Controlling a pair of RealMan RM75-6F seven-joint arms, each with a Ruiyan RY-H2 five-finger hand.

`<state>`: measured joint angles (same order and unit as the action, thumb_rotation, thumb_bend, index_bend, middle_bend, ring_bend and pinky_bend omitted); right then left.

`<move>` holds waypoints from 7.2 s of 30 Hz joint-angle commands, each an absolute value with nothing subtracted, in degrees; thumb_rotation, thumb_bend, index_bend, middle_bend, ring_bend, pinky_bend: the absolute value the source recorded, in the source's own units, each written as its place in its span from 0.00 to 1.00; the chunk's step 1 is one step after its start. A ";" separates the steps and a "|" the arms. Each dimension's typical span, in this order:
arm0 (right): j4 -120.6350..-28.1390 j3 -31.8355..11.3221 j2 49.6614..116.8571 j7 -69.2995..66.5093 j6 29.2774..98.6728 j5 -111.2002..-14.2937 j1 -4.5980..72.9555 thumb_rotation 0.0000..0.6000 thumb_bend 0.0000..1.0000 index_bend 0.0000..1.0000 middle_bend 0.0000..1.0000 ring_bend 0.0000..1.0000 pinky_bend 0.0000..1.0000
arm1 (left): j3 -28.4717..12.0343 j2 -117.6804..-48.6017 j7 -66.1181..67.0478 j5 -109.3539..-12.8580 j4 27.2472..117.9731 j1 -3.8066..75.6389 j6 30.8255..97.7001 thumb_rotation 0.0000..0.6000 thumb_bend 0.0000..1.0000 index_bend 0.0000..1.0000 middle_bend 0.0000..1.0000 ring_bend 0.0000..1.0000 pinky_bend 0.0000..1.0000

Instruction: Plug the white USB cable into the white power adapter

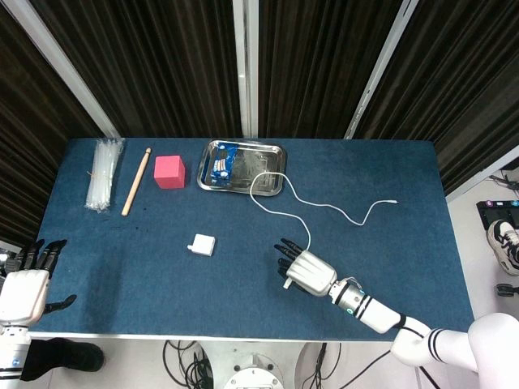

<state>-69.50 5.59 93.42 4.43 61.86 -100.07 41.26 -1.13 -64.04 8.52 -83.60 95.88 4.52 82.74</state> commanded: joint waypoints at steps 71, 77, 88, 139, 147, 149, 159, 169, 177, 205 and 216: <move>-82.86 -4.02 77.42 12.62 70.10 -92.66 34.00 1.00 0.34 0.58 0.50 0.30 0.11 | -5.88 -83.69 5.40 -73.12 78.13 49.25 35.18 1.00 0.29 0.26 0.20 0.06 0.00; -82.47 -4.03 77.79 12.51 70.00 -92.62 33.85 1.00 0.34 0.58 0.51 0.31 0.11 | -5.52 -84.19 4.23 -73.72 77.44 49.30 36.09 1.00 0.29 0.30 0.24 0.09 0.00; -84.04 -4.70 80.19 12.91 68.72 -91.02 34.03 1.00 0.35 0.58 0.51 0.31 0.14 | -6.28 -84.73 4.79 -69.32 78.66 47.63 39.68 1.00 0.30 0.45 0.47 0.32 0.02; -84.10 -22.21 106.49 45.62 65.83 -46.76 52.27 1.00 0.35 0.59 0.50 0.32 0.16 | -16.51 -87.01 41.90 -16.96 100.85 63.48 63.95 1.00 0.27 0.47 0.53 0.43 0.17; -82.73 -22.81 108.01 44.97 66.65 -45.81 53.60 1.00 0.35 0.59 0.51 0.32 0.16 | -17.89 -89.01 42.92 -14.88 100.22 65.31 65.78 1.00 0.27 0.47 0.54 0.44 0.17; -82.33 -22.94 108.50 44.65 66.95 -45.65 53.84 1.00 0.35 0.59 0.51 0.32 0.16 | -18.25 -89.41 43.11 -14.44 100.06 65.70 66.07 1.00 0.27 0.47 0.54 0.44 0.17; -81.43 -23.37 109.36 43.16 68.04 -45.34 54.20 1.00 0.35 0.59 0.51 0.32 0.16 | -18.72 -90.52 43.95 -14.00 99.92 66.70 67.35 1.00 0.27 0.47 0.54 0.44 0.17; -80.69 -23.23 109.79 42.39 68.16 -45.23 54.53 1.00 0.35 0.59 0.51 0.32 0.15 | -19.26 -91.16 44.89 -13.32 99.84 67.49 67.83 1.00 0.27 0.47 0.54 0.44 0.18; -80.35 -23.23 110.09 41.89 68.33 -45.28 54.70 1.00 0.35 0.59 0.50 0.32 0.15 | -19.62 -91.81 45.44 -12.71 99.57 68.06 67.98 1.00 0.27 0.47 0.54 0.44 0.18; -79.95 -22.73 110.96 40.96 68.46 -45.22 54.55 1.00 0.35 0.59 0.51 0.33 0.15 | -20.26 -93.20 47.22 -11.47 97.97 69.15 68.93 1.00 0.27 0.47 0.54 0.44 0.18; -79.75 -22.54 111.39 41.29 68.50 -45.27 54.69 1.00 0.35 0.59 0.51 0.33 0.14 | -20.61 -93.43 48.13 -10.63 97.48 69.48 68.70 1.00 0.27 0.47 0.54 0.44 0.18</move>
